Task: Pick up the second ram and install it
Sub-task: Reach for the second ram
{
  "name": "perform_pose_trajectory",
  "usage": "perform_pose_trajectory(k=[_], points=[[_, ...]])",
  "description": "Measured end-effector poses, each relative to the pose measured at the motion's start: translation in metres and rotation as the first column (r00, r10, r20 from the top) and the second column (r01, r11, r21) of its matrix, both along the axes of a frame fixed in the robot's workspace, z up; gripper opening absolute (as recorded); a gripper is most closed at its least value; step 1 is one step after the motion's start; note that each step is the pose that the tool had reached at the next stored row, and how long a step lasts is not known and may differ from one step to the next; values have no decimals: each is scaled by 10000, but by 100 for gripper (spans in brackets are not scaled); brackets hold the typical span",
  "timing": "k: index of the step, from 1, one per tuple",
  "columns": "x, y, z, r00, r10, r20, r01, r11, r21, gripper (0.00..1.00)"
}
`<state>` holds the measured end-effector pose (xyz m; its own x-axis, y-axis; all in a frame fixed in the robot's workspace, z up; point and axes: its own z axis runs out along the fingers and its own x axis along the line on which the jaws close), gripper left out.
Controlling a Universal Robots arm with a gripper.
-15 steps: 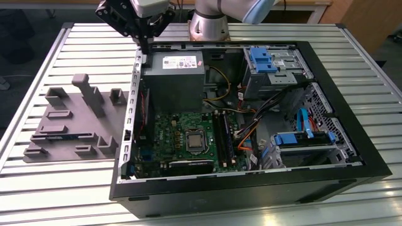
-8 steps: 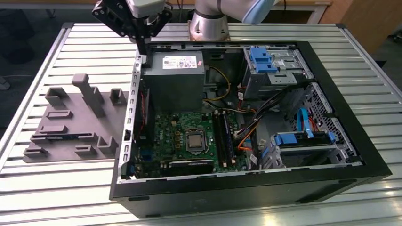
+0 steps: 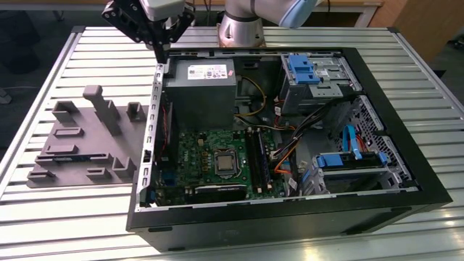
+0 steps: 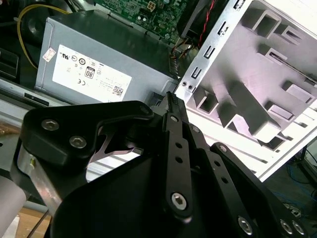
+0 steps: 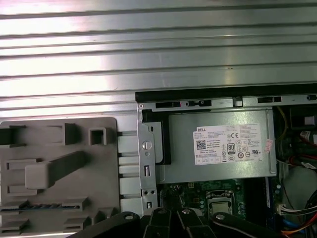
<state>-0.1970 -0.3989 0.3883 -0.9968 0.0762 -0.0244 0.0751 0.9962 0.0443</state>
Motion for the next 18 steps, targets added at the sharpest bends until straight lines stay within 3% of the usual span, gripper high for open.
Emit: perform_pose_trajectory(k=[18], points=[[-137, 0, -5, 10000, 0, 0, 0, 10000, 0, 11]])
